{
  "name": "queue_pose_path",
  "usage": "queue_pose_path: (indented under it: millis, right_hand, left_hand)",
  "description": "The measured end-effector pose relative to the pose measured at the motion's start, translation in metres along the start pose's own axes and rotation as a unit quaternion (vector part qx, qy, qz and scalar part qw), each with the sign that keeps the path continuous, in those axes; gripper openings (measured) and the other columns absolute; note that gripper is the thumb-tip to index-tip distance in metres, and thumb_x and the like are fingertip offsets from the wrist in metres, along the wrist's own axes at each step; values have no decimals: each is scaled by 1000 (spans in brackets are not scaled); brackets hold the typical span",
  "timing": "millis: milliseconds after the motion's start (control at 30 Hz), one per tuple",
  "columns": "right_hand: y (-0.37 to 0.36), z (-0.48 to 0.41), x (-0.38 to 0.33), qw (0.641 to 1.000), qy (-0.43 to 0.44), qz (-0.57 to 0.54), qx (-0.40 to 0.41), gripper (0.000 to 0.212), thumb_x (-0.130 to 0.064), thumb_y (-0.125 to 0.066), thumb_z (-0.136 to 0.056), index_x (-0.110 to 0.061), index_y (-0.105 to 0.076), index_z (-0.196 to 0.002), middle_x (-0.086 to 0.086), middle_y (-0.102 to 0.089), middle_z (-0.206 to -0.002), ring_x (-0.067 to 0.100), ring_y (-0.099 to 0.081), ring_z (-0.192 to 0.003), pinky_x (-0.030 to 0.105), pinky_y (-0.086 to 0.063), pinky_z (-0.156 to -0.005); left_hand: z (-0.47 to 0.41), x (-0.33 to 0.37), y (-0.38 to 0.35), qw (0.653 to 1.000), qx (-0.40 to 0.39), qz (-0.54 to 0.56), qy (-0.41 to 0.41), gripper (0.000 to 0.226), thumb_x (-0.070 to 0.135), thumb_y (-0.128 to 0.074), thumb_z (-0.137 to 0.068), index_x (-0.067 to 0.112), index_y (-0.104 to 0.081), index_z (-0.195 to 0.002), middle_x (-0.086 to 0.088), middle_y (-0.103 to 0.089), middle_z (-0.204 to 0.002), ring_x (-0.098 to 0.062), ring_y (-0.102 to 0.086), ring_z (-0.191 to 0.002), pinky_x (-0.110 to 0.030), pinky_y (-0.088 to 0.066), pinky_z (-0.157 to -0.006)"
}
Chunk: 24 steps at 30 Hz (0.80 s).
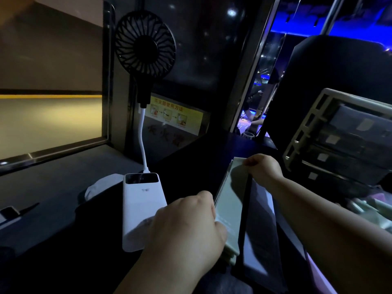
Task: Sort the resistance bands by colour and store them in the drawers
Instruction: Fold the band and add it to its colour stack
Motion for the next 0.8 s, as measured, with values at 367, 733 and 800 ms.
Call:
queue_pose_path:
  millis: [367, 733, 800]
  right_hand:
    - [-5, 5, -3, 992, 55, 113, -30, 14, -15, -65, -86, -28, -64, -82, -3, -63, -89, 16, -57, -77, 22, -40, -65]
    - [6, 6, -5, 984, 61, 158, -64, 16, -34, -74, -80, -30, -65, -92, 6, -56, -106, 17, -51, -86, 23, -40, -71]
    - [15, 6, -5, 983, 69, 158, -62, 14, -33, -74, -79, -29, -66, -89, 5, -63, -104, 14, -51, -83, 21, -37, -68]
  left_hand:
    - [-1, -1, -2, 1000, -2, -18, 7, 14, 40, -48, -87, 28, -47, -94, 9, -59, -91, -17, -59, -91, -32, -49, -75]
    - [-13, 1, -4, 1000, 17, 18, 10, 11, 39, -48, -94, 30, -47, -87, 6, -59, -77, -11, -56, -77, -28, -43, -62]
    - [-15, 7, -4, 999, 29, 22, 2, 12, 40, -48, -95, 30, -48, -89, 6, -59, -79, -11, -56, -79, -29, -42, -63]
Point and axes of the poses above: each hand's wrist, its own z-axis away from the middle knuckle, its own y-axis out of the back of the hand, x = y × z, the point moved 4 cm from there along -z, towards the middle knuckle
